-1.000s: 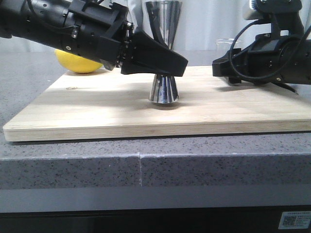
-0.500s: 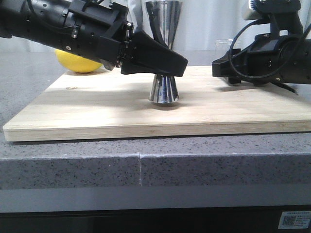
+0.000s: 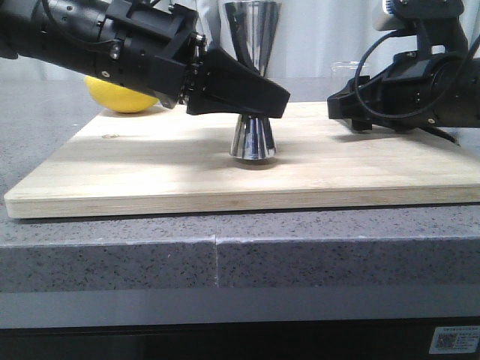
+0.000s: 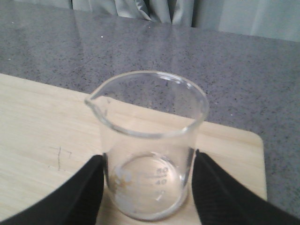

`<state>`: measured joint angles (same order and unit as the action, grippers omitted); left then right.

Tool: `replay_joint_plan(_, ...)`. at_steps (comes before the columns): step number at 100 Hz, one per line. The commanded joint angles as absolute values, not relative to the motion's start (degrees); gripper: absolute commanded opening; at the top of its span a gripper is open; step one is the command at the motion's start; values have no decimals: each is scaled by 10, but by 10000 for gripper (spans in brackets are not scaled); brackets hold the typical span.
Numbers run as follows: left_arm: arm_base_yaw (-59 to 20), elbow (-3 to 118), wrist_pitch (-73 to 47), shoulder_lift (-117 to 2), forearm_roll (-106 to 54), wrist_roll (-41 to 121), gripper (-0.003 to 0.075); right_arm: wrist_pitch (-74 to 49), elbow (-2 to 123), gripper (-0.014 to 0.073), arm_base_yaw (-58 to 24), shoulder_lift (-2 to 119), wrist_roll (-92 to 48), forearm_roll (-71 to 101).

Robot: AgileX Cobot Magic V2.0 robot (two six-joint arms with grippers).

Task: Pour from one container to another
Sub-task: 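Lower the empty beaker onto the board's far corner with the right gripper, then open the right gripper and raise it off the beaker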

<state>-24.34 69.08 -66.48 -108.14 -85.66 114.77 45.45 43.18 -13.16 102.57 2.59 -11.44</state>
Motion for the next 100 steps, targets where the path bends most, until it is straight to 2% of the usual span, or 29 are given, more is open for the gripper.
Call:
replay_joint_plan(1, -247, 707, -727, -1047, -899, 1142, -11, 468, 440, 379, -128, 986, 26, -116)
replay_joint_plan(49, -247, 707, -727, -1047, -899, 1142, -11, 410, 439, 379, -151, 919, 30, -120)
replay_joint_plan(100, -247, 707, -727, -1047, -899, 1142, -11, 261, 439, 379, -171, 834, 30, -120)
